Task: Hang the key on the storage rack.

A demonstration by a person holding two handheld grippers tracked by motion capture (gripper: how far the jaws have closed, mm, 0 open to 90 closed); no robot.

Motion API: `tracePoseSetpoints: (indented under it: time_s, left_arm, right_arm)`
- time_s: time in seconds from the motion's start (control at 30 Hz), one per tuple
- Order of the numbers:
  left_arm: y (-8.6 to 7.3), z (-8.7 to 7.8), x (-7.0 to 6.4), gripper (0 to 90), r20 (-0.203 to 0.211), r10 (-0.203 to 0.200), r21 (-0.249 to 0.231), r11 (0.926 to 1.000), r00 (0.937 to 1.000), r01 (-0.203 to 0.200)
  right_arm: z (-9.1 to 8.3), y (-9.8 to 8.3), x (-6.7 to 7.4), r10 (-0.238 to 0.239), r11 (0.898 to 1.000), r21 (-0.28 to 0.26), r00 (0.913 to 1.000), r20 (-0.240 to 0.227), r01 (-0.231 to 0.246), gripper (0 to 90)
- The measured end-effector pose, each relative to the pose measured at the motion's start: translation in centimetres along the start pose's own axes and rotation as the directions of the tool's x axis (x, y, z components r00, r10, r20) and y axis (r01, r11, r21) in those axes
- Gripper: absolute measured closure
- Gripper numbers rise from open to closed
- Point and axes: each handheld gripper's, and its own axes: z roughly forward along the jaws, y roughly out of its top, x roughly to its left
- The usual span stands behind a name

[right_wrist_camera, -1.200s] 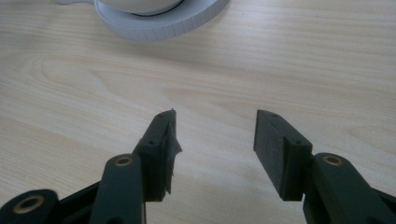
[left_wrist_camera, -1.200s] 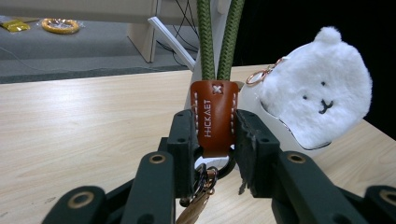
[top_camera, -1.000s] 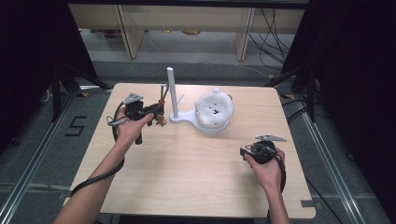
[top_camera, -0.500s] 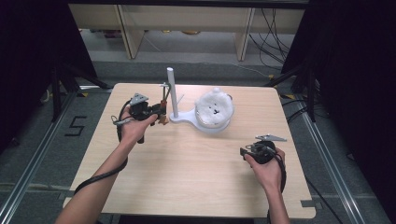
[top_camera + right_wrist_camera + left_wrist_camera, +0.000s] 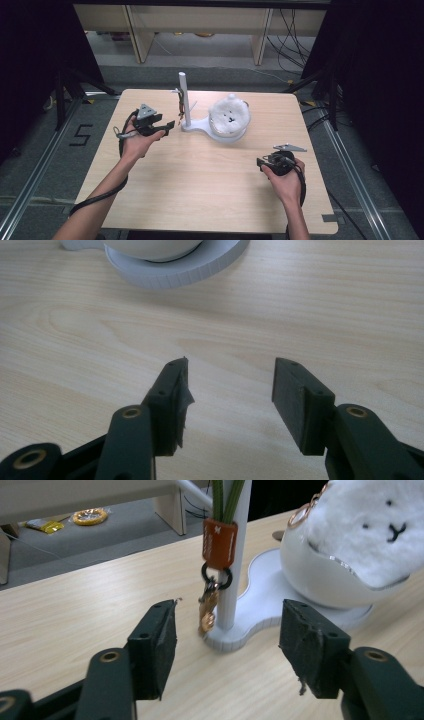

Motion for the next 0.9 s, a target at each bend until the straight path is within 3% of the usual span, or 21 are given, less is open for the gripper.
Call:
tracePoseSetpoints:
  time_s: [0.1,0.13,0.17,0.2,0.23,0.4,0.53,0.6,0.7,0.87,0.9]
  left_arm:
    - [-0.8,-1.2,0.2,36.2,-0.013,0.007,0.002,1.0000,0.9999,-0.007]
    - [-1.5,-1.9,0.4,35.7,-0.011,0.006,0.002,1.0000,0.9999,-0.006]
    - [-1.9,-2.4,0.5,35.7,-0.014,0.006,0.000,1.0000,0.9999,-0.006]
    - [-1.9,-2.4,0.5,35.6,-0.014,0.006,0.000,1.0000,0.9999,-0.006]
    - [-2.7,-3.2,0.5,35.6,-0.023,0.004,-0.007,1.0000,0.9997,-0.004]
    - [-4.7,-4.7,0.3,35.2,-0.027,0.006,-0.012,0.9999,0.9996,-0.007]
    - [-7.8,-6.5,-0.2,35.5,-0.055,-0.007,-0.035,0.9994,0.9985,0.005]
    - [-8.5,-6.8,-0.3,35.7,-0.047,-0.011,-0.040,0.9992,0.9988,0.009]
    - [-10.9,-7.8,-0.7,35.9,-0.057,-0.024,-0.057,0.9982,0.9981,0.021]
    - [-12.5,-8.6,-0.7,35.8,-0.077,-0.044,-0.077,0.9963,0.9961,0.038]
    - [-13.0,-8.8,-0.7,35.7,-0.079,-0.065,-0.091,0.9941,0.9948,0.057]
  right_arm:
    - [0.0,0.0,0.3,0.035,0.999,0.008,0.9994,0.000,-0.035,49.8]
    - [-0.1,0.0,0.1,-0.010,1.000,-0.003,0.9998,0.020,0.010,49.8]
    - [0.0,-0.1,0.4,0.035,0.999,0.007,0.9994,0.002,-0.035,49.8]
    - [0.0,-0.1,0.4,0.035,0.999,0.007,0.9994,0.002,-0.035,49.8]
    - [0.1,-0.1,0.1,-0.006,1.000,-0.015,1.0000,0.005,0.006,49.9]
    - [0.2,-0.1,0.1,-0.012,1.000,-0.016,0.9999,0.009,0.012,49.9]
    - [0.2,-0.2,0.2,-0.008,1.000,-0.014,1.0000,0.001,0.008,49.9]
    - [0.1,-0.2,0.2,-0.008,1.000,-0.014,1.0000,-0.005,0.008,49.9]
    - [0.3,-0.3,0.1,-0.011,1.000,-0.017,0.9999,-0.009,0.011,49.9]
    - [0.5,-0.5,0.2,-0.023,1.000,-0.019,0.9996,-0.013,0.023,49.8]
    - [0.6,-0.5,0.2,-0.018,1.000,-0.015,0.9996,-0.020,0.018,49.9]
